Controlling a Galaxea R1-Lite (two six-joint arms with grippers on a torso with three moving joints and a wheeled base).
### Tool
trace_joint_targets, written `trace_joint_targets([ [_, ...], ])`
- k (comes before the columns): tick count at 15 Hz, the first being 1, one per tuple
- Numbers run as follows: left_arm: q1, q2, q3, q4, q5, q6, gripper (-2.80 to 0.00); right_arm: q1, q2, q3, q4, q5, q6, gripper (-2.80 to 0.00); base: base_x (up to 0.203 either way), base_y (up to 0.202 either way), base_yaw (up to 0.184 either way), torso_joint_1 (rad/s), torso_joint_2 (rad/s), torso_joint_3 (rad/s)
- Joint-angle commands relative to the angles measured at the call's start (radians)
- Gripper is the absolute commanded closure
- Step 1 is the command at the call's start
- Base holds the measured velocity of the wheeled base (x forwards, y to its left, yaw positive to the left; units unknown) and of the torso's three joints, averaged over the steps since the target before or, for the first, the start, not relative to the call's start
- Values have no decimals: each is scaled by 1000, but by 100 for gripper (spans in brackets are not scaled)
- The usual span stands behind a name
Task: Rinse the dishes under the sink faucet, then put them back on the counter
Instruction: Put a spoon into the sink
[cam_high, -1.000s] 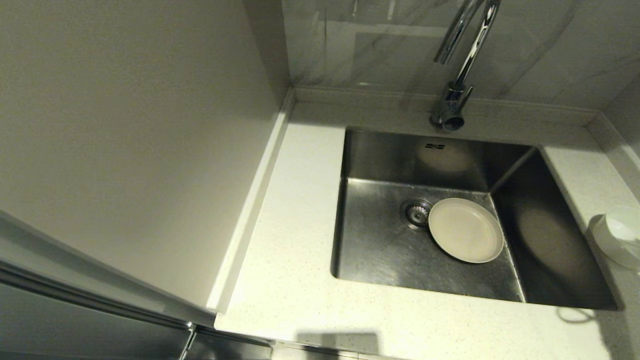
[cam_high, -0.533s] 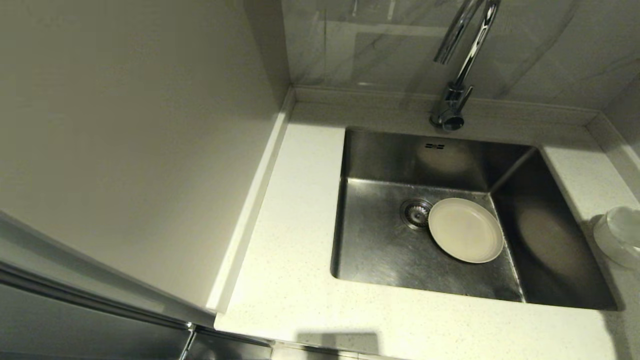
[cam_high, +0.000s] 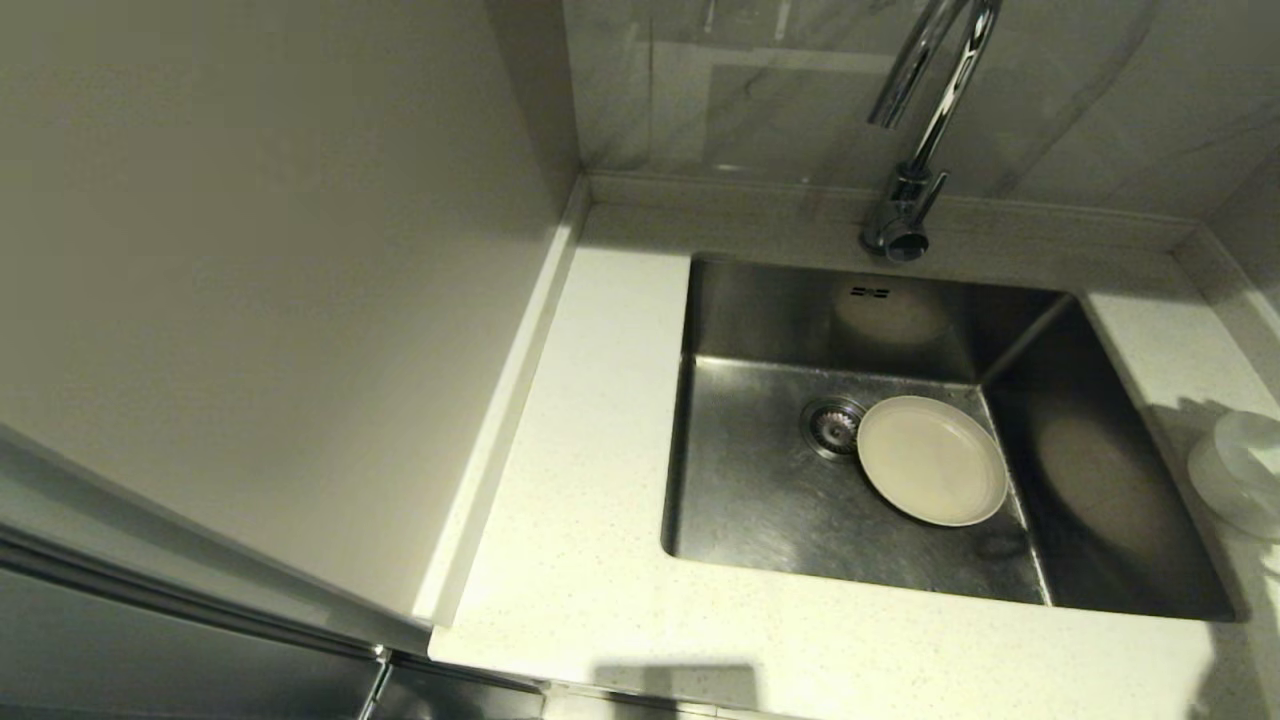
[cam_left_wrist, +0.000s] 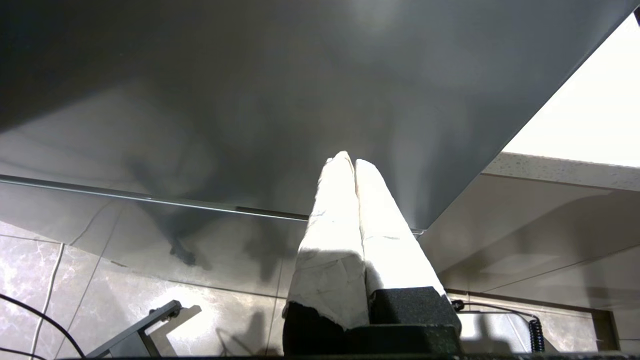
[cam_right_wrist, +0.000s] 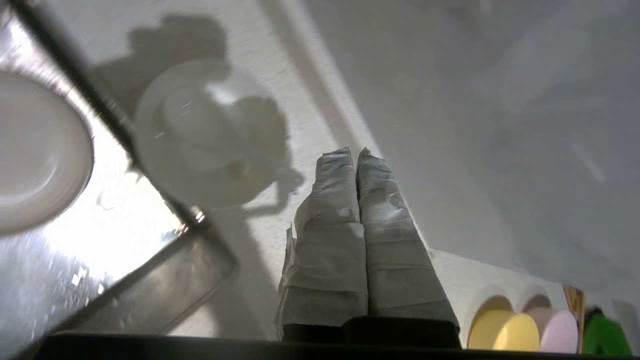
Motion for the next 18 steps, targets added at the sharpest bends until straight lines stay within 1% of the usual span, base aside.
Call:
trace_joint_targets([
  [1,0,-3,0,-1,0,-1,0,0,21,4,5,35,-19,0,0,0,0,0,0,0],
  [2,0,-4,0,-1,0,-1,0,0,22,8,5,61,-15,0,0,0,0,0,0,0],
  [3,0,-3,0,-1,0,-1,0,0,23,22,5,107,-9,0,0,0,0,0,0,0],
  [4,0,-3,0,-1,0,-1,0,0,27,48,4,126,7,0,0,0,0,0,0,0],
  [6,0,-3,0,-1,0,-1,0,0,35,86,3,137,38,0,0,0,0,0,0,0],
  [11,0,-3,0,-1,0,-1,0,0,61,99,2,229,32,0,0,0,0,0,0,0],
  [16,0,-3,0,-1,0,-1,0,0,97,98,-1,232,2,0,0,0,0,0,0,0],
  [17,0,-3,0,-1,0,-1,0,0,107,89,-1,232,0,-280,0,0,0,0,0,0],
  [18,0,-3,0,-1,0,-1,0,0,121,76,-1,236,0,-280,0,0,0,0,0,0],
])
